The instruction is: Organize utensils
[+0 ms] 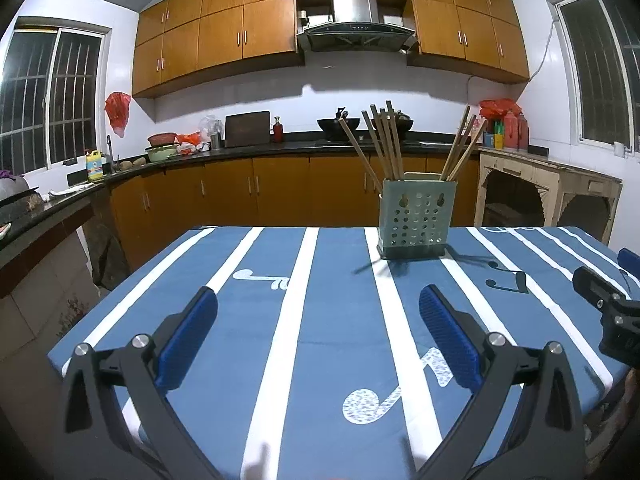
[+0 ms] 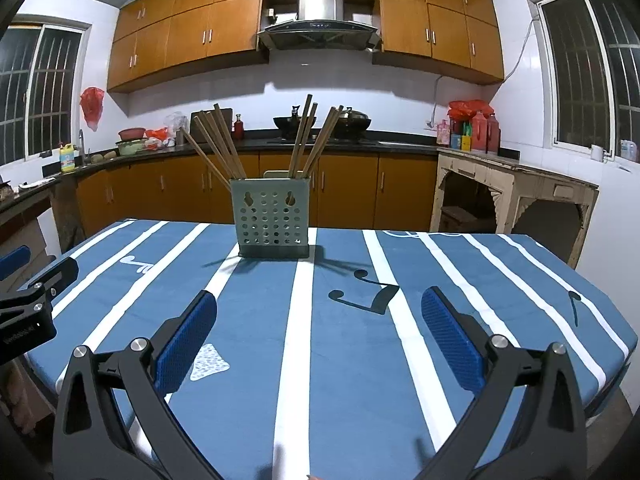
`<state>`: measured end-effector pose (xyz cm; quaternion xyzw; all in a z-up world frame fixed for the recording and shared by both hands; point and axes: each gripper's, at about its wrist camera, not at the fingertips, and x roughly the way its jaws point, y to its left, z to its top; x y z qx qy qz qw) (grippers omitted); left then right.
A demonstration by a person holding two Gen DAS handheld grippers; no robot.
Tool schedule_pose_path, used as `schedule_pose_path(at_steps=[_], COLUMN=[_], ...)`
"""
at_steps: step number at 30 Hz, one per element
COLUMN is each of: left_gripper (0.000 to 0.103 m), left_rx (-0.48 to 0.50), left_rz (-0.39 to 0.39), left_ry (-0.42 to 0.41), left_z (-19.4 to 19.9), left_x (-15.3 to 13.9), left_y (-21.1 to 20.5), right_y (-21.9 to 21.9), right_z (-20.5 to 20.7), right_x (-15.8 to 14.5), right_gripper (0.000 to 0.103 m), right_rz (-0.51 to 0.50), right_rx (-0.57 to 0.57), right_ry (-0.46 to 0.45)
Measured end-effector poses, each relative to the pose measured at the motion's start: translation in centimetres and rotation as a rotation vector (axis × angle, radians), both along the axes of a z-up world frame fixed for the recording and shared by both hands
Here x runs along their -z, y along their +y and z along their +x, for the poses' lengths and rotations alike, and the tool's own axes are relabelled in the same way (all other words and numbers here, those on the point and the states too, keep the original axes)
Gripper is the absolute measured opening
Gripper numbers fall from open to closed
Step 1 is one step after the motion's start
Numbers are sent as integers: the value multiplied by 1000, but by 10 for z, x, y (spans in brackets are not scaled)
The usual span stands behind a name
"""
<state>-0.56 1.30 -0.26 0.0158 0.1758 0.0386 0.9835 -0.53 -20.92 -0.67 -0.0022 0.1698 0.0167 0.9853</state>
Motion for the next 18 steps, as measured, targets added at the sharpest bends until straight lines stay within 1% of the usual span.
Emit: schedule_pose_path(at_steps=[18], left_gripper=[99], left_rx=[-4], left_rz=[-12], left_ry=[21], left_z=[1], left_x=[6], left_y=[1], right_y=[0], right_z=[2], right_x=[4], right_gripper=[101], right_rz=[21], right_rx=[3], right_ry=[16])
